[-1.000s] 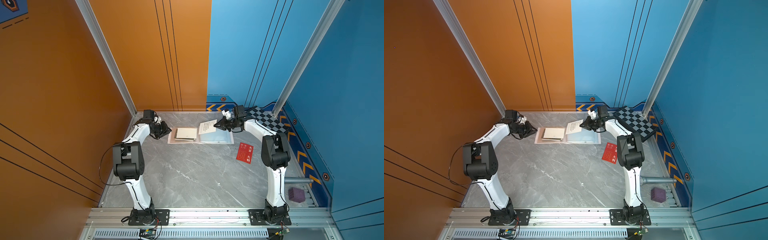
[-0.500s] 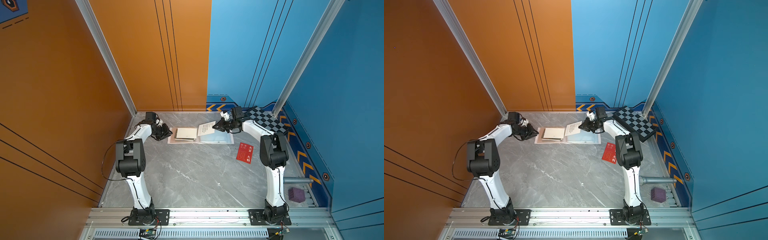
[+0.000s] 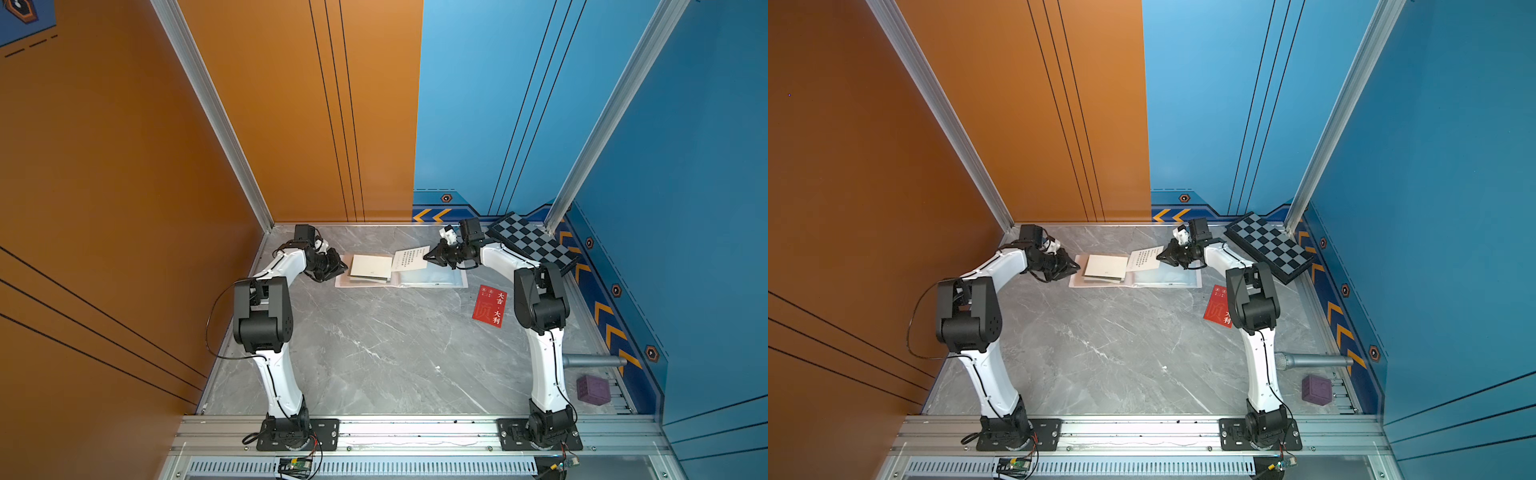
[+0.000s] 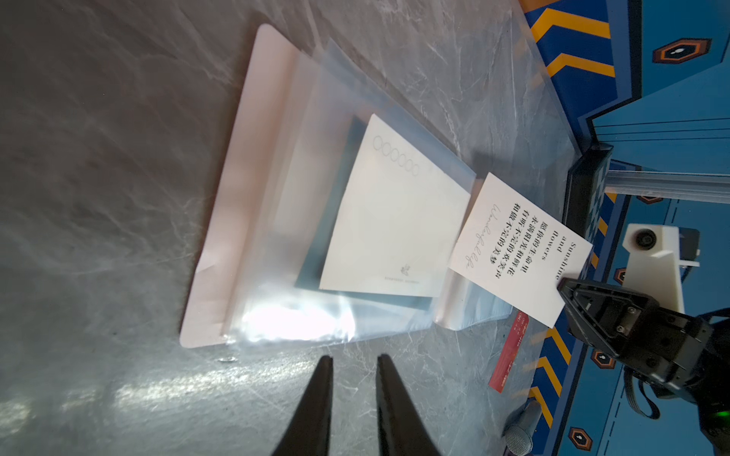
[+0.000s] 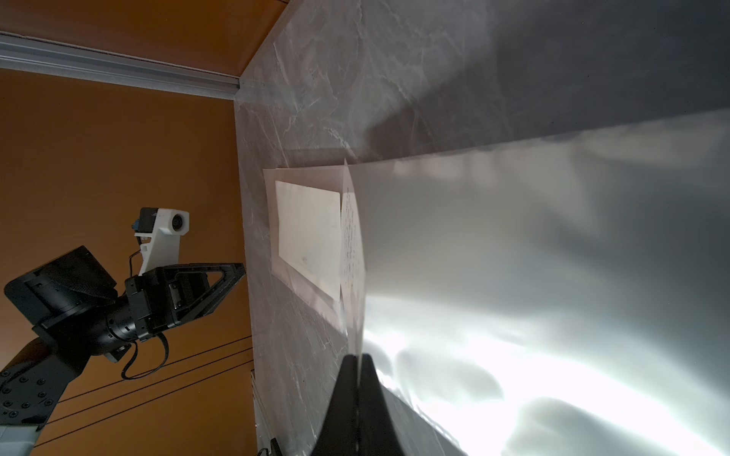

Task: Place the photos into the photo albums
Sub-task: Insert the photo into the photo album.

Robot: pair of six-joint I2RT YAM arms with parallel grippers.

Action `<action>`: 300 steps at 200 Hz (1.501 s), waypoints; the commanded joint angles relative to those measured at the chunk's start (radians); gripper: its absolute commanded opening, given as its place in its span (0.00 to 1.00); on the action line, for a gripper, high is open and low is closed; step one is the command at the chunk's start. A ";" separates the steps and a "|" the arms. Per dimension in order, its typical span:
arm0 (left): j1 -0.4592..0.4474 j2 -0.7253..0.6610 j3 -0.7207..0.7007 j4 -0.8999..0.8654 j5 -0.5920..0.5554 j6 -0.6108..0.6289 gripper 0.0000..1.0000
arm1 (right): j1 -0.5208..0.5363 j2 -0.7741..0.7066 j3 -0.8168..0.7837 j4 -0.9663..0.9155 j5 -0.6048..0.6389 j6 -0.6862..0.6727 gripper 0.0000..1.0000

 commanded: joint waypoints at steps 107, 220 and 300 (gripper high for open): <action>-0.031 0.028 0.011 -0.012 0.017 0.020 0.23 | 0.038 0.041 0.008 0.059 -0.041 0.045 0.00; -0.034 0.011 0.014 -0.017 0.011 0.025 0.23 | 0.051 0.005 -0.052 0.058 -0.062 0.037 0.00; -0.037 0.010 0.016 -0.019 0.016 0.024 0.23 | 0.064 0.056 -0.014 0.056 -0.063 0.048 0.00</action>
